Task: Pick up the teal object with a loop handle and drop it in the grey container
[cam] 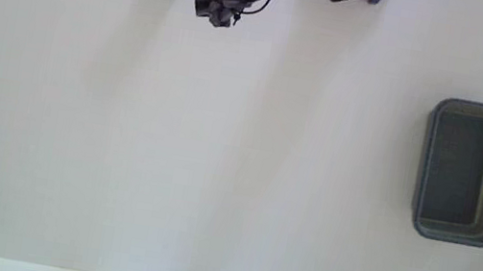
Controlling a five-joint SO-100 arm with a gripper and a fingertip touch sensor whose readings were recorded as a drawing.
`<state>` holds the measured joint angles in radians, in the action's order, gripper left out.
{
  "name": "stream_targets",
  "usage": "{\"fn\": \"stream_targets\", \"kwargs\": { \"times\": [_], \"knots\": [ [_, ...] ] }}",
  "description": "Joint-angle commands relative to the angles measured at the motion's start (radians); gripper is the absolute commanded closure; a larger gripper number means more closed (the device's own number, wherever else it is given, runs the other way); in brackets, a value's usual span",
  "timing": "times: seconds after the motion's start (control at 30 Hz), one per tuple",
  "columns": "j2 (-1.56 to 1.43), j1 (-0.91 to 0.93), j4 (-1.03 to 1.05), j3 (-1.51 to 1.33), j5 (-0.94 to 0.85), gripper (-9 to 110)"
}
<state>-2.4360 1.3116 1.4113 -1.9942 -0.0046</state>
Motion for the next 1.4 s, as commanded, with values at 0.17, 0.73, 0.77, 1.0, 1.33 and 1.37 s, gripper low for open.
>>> {"fn": "stream_targets", "kwargs": {
  "times": [0.17, 0.73, 0.77, 1.0, 1.33, 1.37],
  "knots": [
    [0.064, 0.03, -0.073, 0.011, 0.005, -9],
    [0.28, 0.03, -0.221, 0.079, 0.005, -9],
    [0.294, 0.03, -0.229, 0.085, 0.005, -9],
    [0.381, 0.03, -0.274, 0.126, 0.005, -9],
    [0.454, 0.03, -0.307, 0.167, 0.005, -9],
    [0.454, 0.03, -0.307, 0.167, 0.005, -9]
  ]
}}
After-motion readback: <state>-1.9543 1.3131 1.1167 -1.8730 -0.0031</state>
